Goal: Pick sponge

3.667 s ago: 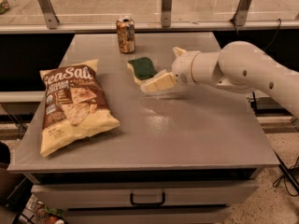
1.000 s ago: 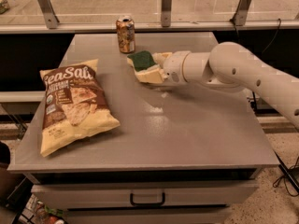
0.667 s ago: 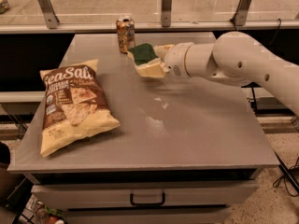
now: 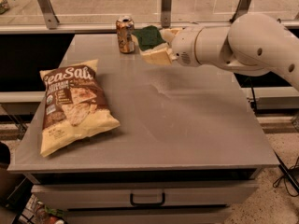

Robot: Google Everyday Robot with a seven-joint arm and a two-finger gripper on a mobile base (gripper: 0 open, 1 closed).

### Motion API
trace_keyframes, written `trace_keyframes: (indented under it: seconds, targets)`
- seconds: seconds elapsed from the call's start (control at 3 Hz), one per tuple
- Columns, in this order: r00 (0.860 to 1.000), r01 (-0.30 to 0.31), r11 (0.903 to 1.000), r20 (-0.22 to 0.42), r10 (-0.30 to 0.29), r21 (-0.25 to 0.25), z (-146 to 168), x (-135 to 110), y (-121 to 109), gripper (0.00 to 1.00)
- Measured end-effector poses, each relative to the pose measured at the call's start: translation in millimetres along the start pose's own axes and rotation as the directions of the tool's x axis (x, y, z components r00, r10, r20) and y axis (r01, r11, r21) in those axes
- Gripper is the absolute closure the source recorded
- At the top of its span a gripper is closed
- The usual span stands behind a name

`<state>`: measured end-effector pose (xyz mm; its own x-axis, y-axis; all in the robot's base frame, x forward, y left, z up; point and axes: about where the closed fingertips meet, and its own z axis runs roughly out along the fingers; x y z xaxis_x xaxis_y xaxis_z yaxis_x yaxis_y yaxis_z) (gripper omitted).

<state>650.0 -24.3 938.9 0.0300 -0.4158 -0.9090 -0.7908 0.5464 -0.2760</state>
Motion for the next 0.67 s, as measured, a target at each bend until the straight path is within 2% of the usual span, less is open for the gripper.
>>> trace_keyframes:
  seconds: [0.33,0.67]
  targets:
    - [0.998,0.052,0.9965,0.032,-0.054,0.066,-35.3,-37.5,-8.5,1.0]
    - [0.998,0.052,0.9965,0.032,-0.054,0.066,-35.3,-37.6,-8.4,1.0]
